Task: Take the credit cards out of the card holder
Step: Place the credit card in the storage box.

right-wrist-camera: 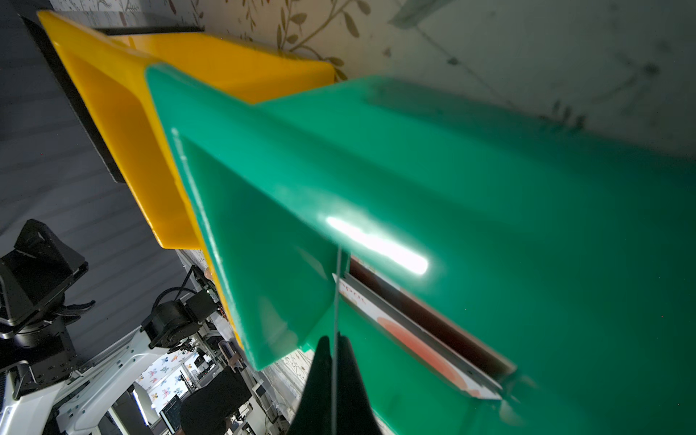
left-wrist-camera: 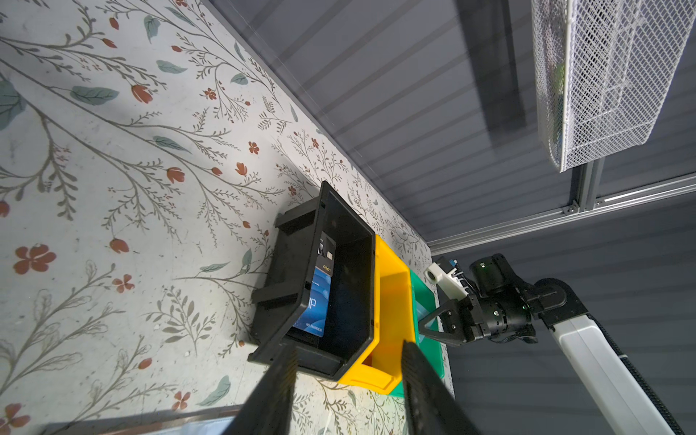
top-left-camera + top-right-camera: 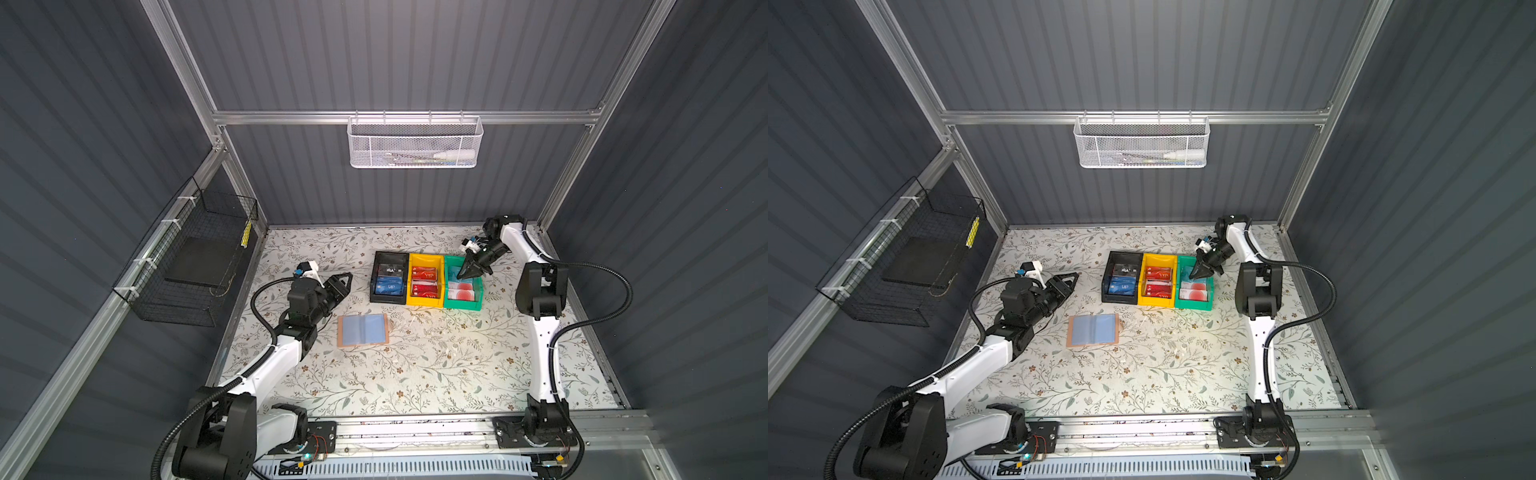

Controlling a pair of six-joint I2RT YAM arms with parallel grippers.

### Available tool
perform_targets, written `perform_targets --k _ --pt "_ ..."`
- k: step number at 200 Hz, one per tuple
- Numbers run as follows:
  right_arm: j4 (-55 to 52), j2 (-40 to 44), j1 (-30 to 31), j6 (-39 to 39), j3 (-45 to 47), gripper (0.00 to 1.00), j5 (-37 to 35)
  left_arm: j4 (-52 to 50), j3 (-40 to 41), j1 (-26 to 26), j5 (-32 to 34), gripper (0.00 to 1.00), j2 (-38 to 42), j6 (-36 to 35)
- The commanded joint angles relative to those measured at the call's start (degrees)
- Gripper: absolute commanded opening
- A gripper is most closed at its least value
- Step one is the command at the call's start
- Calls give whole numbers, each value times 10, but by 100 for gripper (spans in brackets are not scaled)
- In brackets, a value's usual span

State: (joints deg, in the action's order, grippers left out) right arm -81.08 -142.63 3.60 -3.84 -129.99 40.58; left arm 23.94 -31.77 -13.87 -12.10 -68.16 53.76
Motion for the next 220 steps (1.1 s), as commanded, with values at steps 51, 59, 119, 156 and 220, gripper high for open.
perform_targets --k 51,59,119,156,220 --pt "48 20 -14 50 1 0 11 13 17 3 0 47 15 0" --pt "53 23 -16 55 1 0 3 13 18 3 1 47 16 0" --pt "84 48 -25 78 2 2 -35 15 21 3 1 48 16 0" --pt "98 60 -26 85 1 11 -53 18 26 3 1 47 16 0" --pt "89 52 -26 73 0 12 -50 22 33 3 4 47 19 2"
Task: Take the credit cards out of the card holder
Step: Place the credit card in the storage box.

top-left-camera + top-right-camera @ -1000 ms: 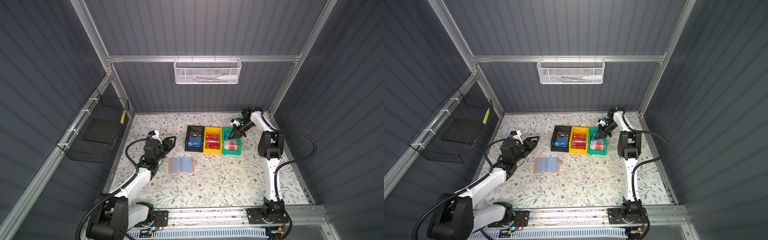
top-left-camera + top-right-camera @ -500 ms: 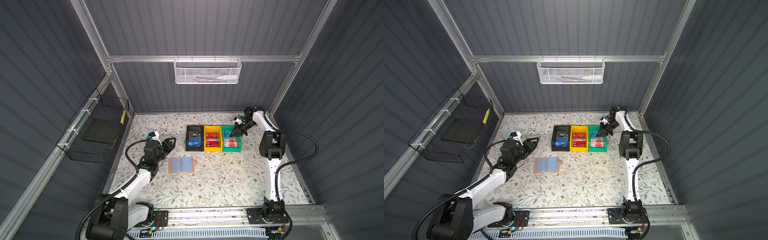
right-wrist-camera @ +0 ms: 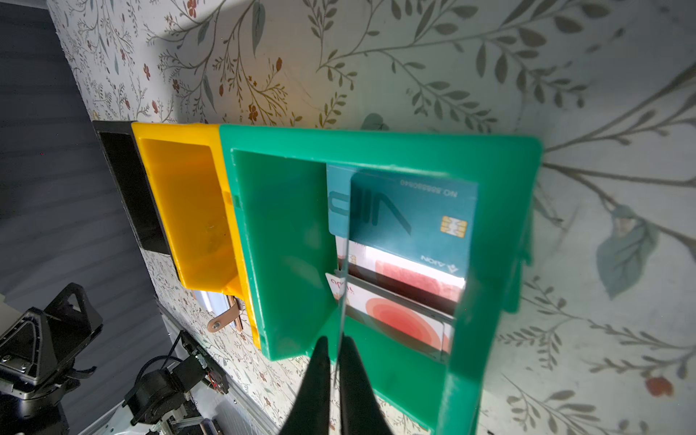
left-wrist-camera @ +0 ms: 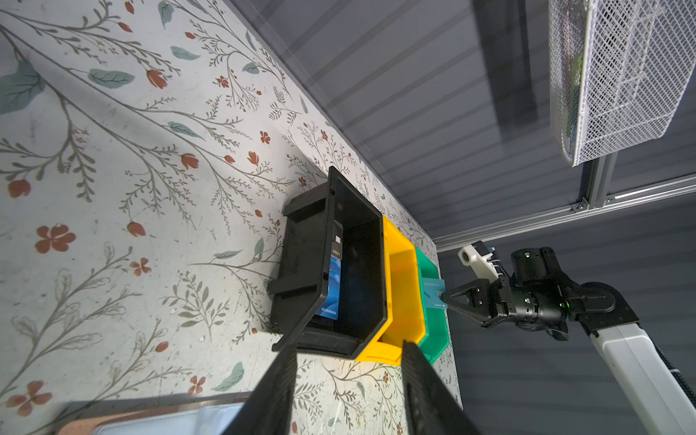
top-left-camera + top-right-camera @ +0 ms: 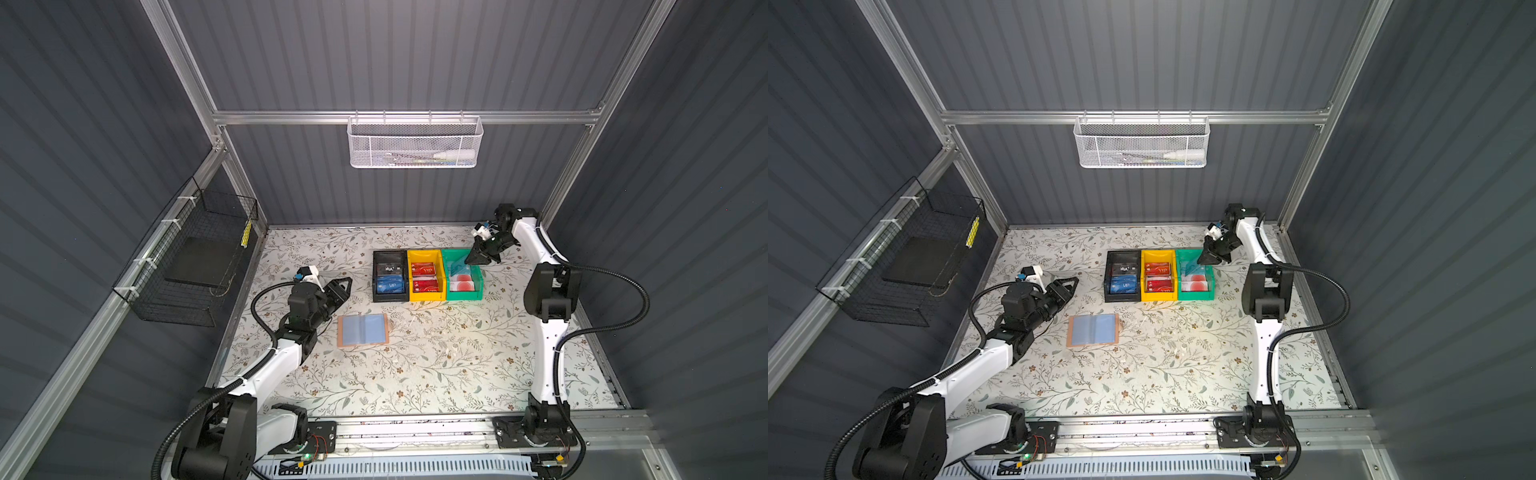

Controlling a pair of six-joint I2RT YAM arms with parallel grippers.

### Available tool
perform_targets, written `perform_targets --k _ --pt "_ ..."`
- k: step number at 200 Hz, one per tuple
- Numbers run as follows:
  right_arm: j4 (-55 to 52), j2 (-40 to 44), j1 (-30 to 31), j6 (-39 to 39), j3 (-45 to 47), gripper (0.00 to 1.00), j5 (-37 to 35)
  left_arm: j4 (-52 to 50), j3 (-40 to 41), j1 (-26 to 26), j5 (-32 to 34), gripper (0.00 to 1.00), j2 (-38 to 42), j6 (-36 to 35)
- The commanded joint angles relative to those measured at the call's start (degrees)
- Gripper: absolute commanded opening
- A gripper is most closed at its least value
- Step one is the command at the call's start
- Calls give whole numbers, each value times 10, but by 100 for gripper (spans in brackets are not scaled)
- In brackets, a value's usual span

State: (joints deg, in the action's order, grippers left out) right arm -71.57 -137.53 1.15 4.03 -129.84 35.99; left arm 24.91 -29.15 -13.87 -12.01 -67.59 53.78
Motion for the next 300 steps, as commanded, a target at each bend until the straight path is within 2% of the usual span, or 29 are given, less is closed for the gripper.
perform_targets --k 1,60,121,191,235,274,284,300 --pt "-6 2 -2 -5 -1 12 -5 13 7 3 3 47 13 2" --pt "11 -3 -2 12 -10 15 -30 15 10 3 5 47 14 4" --pt "52 -2 -1 41 31 8 -14 9 15 3 11 47 22 3" --pt "114 21 -1 81 86 5 -12 2 22 3 17 48 37 1" --pt "146 43 0 98 105 11 -32 1 22 3 18 48 36 -1" --pt "133 58 -1 84 96 16 -68 3 23 3 17 48 34 -1" --pt "130 60 0 77 94 21 -74 3 23 3 16 48 33 -1" --pt "130 68 -1 76 98 21 -83 3 23 3 17 48 32 -1"
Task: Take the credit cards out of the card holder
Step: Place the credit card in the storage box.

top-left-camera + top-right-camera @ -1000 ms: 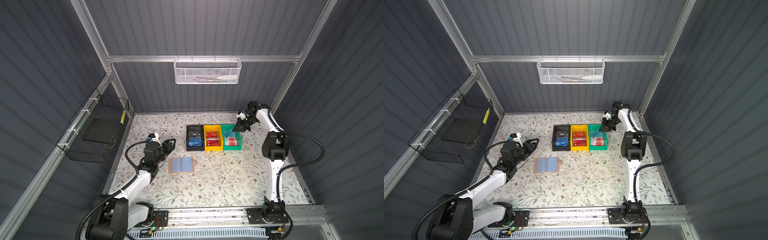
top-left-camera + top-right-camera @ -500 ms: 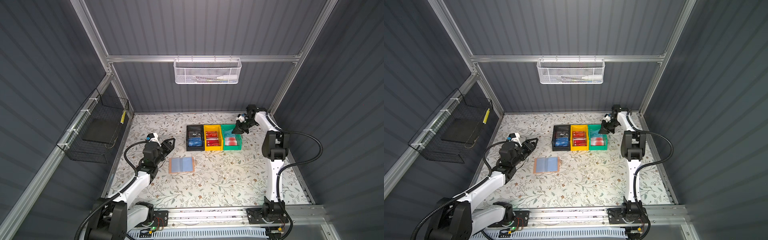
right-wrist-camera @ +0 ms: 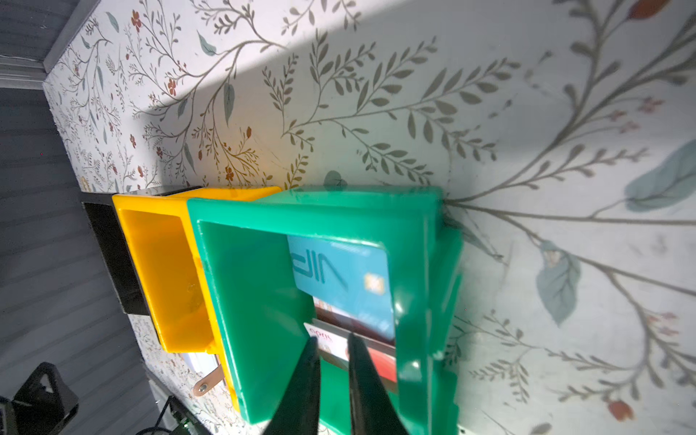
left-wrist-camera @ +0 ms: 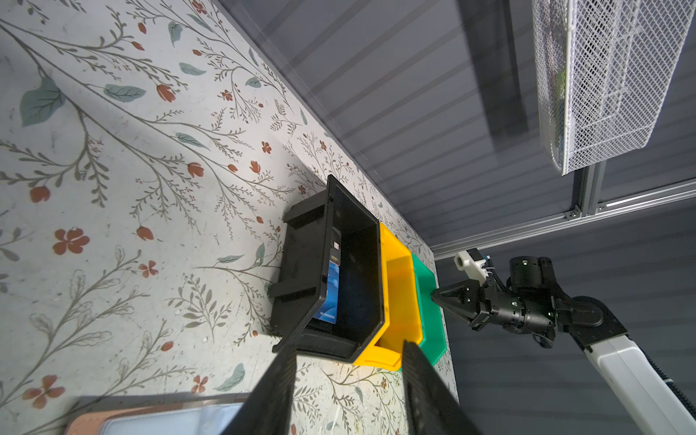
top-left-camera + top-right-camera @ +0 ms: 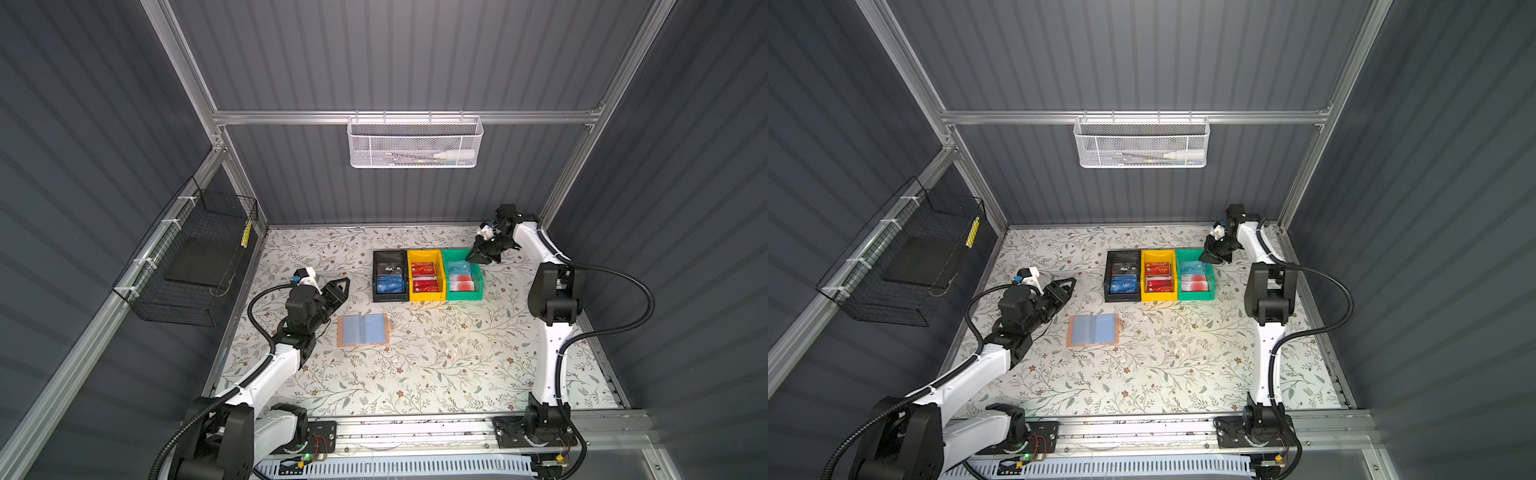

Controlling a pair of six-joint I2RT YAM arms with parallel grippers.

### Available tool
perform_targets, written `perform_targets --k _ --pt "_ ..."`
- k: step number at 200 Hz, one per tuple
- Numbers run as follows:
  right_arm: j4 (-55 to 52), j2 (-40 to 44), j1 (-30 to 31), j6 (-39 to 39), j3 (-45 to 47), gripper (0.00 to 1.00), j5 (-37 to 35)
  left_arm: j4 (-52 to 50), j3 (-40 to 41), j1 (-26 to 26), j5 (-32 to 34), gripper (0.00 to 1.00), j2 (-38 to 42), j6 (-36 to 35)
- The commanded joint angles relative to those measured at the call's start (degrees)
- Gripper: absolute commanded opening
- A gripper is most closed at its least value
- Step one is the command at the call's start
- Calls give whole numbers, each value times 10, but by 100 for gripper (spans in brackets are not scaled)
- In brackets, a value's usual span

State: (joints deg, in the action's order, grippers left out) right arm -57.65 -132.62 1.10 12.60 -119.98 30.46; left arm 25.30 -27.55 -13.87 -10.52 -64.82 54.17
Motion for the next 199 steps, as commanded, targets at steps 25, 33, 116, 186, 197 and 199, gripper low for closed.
perform_targets --k 25,33,116,186,197,199 --pt "-4 42 4 -19 17 21 -33 -1 9 3 3 48 6 -3" --pt "-3 51 9 -28 25 20 -39 -2 10 3 5 48 6 -4" --pt "187 301 70 -88 363 16 -138 -204 -37 5 61 51 46 -103" --pt "437 605 13 -45 674 99 -125 -393 -126 5 283 97 133 -303" --pt "459 629 -3 -40 701 99 -134 -395 -124 5 321 100 144 -325" --pt "461 633 -7 -40 705 99 -134 -395 -124 5 327 100 146 -328"
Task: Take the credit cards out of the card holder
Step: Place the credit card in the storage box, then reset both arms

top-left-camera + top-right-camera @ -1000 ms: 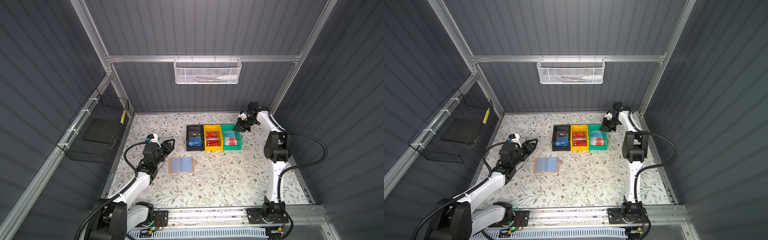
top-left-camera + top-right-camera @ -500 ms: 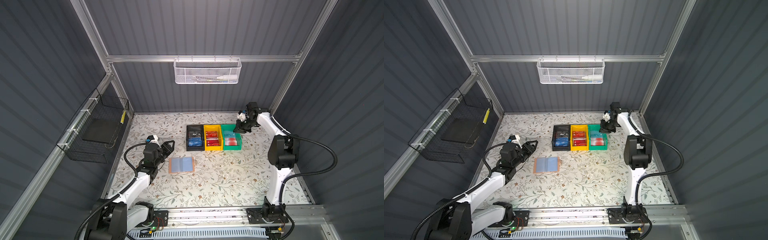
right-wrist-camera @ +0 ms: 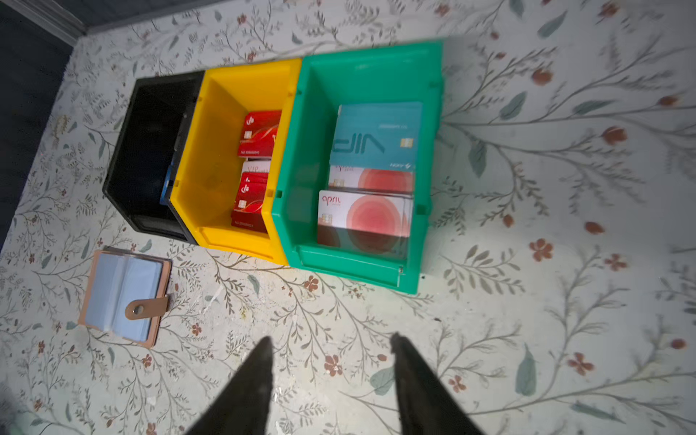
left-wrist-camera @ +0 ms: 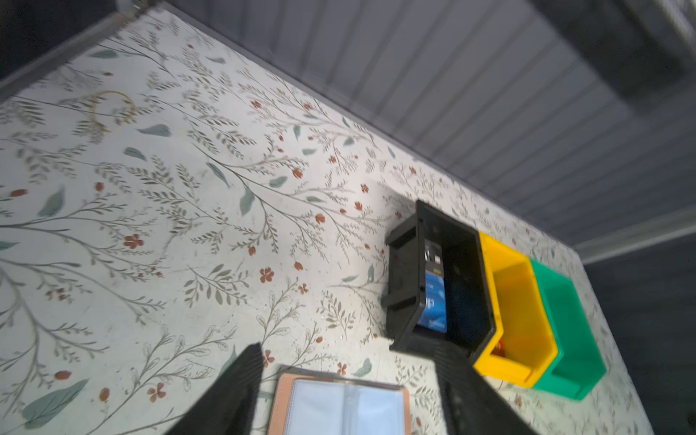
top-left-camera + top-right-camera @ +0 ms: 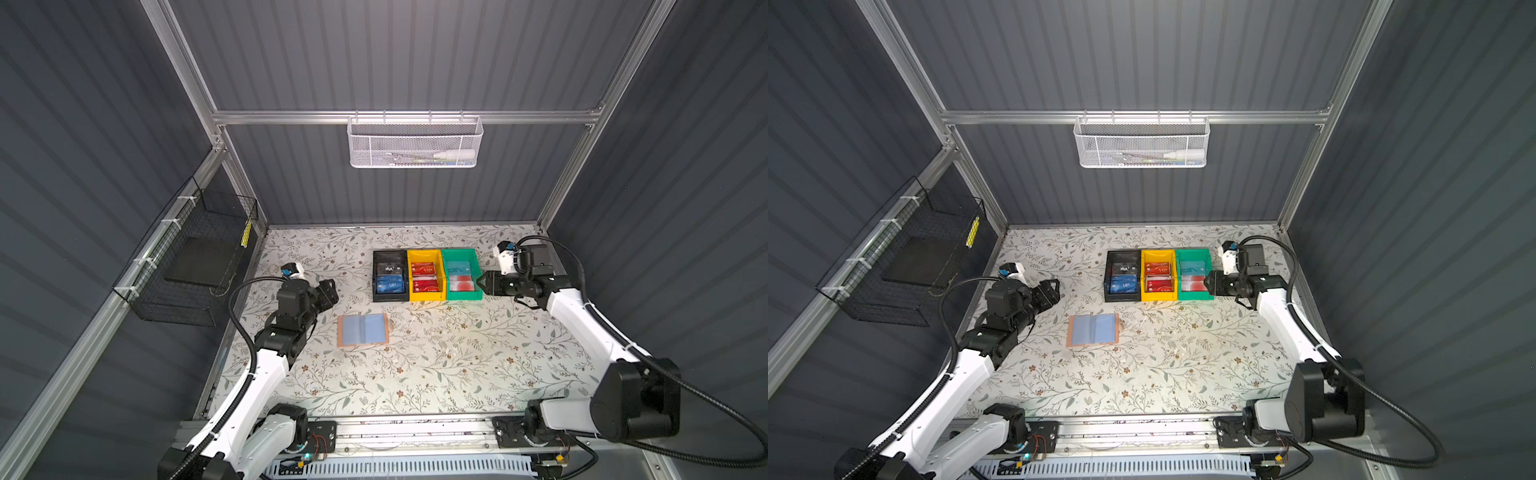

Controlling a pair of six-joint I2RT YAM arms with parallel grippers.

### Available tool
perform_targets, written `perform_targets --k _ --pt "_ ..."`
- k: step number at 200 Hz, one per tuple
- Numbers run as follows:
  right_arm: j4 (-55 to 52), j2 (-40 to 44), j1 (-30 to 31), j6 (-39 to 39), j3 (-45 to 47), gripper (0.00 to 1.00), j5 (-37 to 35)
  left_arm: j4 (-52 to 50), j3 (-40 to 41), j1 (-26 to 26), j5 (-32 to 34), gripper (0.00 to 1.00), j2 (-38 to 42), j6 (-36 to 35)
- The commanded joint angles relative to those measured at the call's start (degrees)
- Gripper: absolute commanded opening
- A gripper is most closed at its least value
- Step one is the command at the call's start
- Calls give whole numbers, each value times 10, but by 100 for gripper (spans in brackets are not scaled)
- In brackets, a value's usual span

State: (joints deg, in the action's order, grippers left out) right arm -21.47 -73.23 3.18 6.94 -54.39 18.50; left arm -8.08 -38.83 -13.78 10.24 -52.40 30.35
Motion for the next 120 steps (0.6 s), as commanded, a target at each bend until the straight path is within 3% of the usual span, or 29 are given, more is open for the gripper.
perform_targets --k 1,23,45,89,120 --pt "99 41 -29 16 50 99 -14 -62 -11 4 121 100 22 -91" --pt "110 50 -64 15 77 99 -22 -56 -5 4 173 100 35 -131" --pt "176 63 -91 16 123 99 -77 -40 9 4 223 100 48 -178" --pt "498 87 -116 -45 291 99 -79 56 71 5 272 100 68 -286" --pt "635 26 -117 -28 340 99 -41 162 139 9 267 100 75 -334"
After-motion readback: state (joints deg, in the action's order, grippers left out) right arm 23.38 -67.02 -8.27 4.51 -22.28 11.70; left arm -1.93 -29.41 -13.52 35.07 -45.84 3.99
